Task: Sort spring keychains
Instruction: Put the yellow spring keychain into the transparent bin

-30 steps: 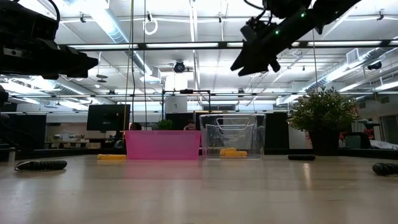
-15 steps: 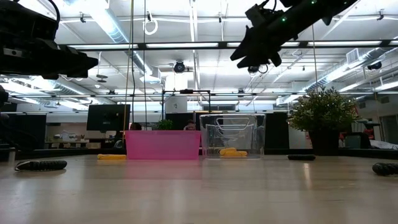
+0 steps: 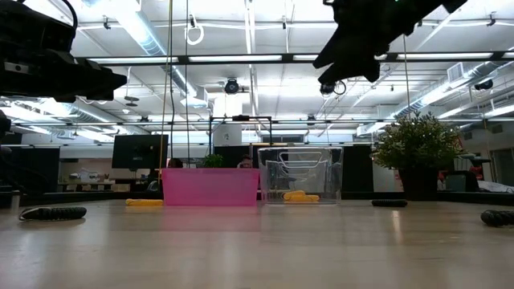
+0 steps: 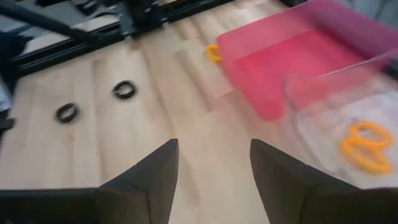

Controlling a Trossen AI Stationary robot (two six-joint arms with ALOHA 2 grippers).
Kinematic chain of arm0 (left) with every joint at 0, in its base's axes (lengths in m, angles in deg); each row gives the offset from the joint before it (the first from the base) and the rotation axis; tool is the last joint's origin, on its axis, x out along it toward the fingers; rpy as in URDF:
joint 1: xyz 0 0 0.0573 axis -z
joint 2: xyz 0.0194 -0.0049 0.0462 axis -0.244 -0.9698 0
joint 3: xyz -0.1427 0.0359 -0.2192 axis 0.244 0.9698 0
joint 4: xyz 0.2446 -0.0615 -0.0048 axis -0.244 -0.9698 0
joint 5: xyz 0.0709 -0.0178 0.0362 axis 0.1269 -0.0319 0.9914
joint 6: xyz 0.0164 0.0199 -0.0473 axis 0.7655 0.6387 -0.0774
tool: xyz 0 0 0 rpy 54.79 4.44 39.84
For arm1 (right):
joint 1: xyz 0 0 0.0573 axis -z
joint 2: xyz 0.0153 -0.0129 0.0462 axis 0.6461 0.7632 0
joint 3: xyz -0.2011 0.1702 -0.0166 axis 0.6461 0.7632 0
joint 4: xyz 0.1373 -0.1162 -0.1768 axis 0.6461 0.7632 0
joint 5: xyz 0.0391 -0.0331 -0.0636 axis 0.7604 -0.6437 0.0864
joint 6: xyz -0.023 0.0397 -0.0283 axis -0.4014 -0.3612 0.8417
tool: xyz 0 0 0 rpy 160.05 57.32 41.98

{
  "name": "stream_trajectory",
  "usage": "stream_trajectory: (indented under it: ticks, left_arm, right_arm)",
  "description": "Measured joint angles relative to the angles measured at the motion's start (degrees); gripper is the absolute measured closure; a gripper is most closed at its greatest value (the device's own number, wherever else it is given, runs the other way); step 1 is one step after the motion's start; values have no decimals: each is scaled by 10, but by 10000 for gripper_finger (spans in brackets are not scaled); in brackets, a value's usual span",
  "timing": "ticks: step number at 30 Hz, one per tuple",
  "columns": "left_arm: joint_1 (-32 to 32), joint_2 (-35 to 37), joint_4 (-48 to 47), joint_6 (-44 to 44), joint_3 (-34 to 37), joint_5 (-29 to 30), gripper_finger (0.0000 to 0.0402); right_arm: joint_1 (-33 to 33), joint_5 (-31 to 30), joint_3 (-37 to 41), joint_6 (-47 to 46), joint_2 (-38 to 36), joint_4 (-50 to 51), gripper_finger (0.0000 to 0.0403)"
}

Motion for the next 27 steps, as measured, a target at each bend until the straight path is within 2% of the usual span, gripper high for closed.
stream_trajectory:
  ticks: [11, 27]
  left_arm:
    - [0, 0, 0, 0, 0, 0, 289]
    - [0, 0, 0, 0, 0, 0, 289]
  right_arm:
    - [-105, -1, 0, -28, 0, 3, 201]
    - [-199, -3, 0, -69, 0, 3, 201]
